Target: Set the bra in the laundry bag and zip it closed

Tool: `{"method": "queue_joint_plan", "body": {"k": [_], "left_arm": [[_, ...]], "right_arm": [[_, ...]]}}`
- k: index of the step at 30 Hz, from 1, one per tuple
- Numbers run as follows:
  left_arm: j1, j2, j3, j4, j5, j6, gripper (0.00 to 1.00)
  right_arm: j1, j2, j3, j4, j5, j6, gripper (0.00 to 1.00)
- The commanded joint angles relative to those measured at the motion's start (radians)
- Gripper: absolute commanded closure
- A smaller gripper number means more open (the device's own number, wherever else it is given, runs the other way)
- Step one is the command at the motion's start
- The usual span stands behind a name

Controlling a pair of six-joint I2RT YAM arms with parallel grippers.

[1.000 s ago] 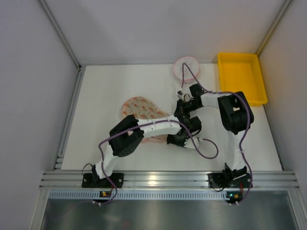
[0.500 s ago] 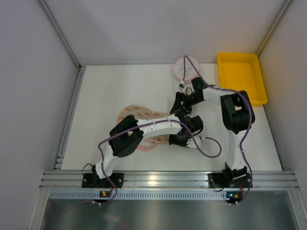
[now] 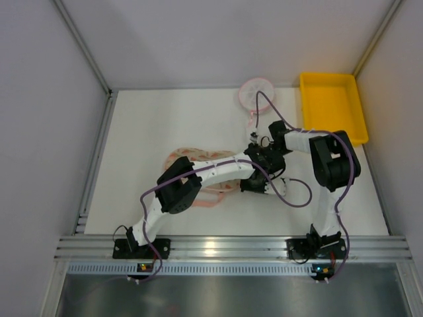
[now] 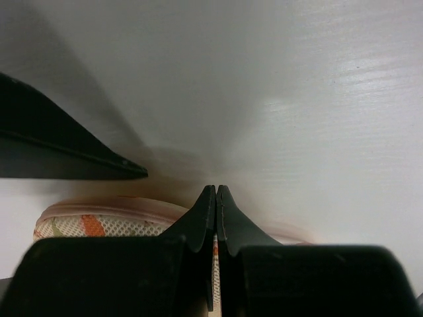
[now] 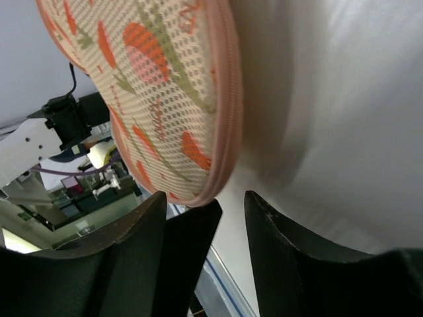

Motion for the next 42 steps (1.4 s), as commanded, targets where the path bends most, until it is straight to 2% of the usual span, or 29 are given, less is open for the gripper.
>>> {"method": "queue_joint_plan", "body": {"k": [1,4,5,8,9,10,22,28,29,32,33,36,42], "left_arm": [[0.000,0.005,0.044,0.027,-0.009,0.017,1.00],[0.000,0.002,0.047,0.029,-0.010,0.014,1.00],[0.000,0.002,0.047,0.029,-0.009,0.009,1.00],[0.000,-0.012,0.041,0.025,0.003,0.001,1.00],[-0.001,-0.016,0.040,0.025,0.006,-0.006,1.00],[-0.001,-0.023,0.034,0.025,0.017,-0.011,1.00],[-0.041,-0.124,-0.129,0.025,0.112,-0.063,1.00],[-0.041,-0.138,-0.155,0.025,0.120,-0.085,1.00],[-0.041,-0.135,-0.154,0.024,0.117,-0.086,1.00],[-0.036,-0.112,-0.122,0.027,0.089,-0.094,1.00],[-0.033,-0.102,-0.105,0.024,0.057,-0.097,1.00],[-0.021,-0.067,-0.045,0.027,0.057,-0.109,1.00],[0.020,-0.023,0.044,0.025,0.108,-0.114,1.00]], "right_arm": [[0.032,-0.006,0.020,0.046,-0.082,0.019,0.50],[0.044,0.014,0.016,0.060,-0.093,0.042,0.61],[0.046,0.026,0.016,0.072,-0.101,0.059,0.70],[0.044,0.043,0.043,0.076,-0.101,0.071,0.85],[0.044,0.046,0.054,0.074,-0.099,0.071,0.95],[0.043,0.049,0.065,0.079,-0.093,0.073,1.00],[-0.031,0.171,0.309,0.057,-0.010,0.062,1.00],[-0.034,0.203,0.392,0.054,0.019,0.057,1.00],[-0.034,0.200,0.407,0.053,0.028,0.057,0.98],[-0.042,0.175,0.421,0.010,0.037,0.054,0.44],[-0.043,0.163,0.419,-0.007,0.040,0.045,0.38],[-0.065,0.102,0.376,-0.084,0.056,-0.015,0.29],[-0.078,-0.009,0.116,-0.034,-0.035,-0.003,0.34]]}}
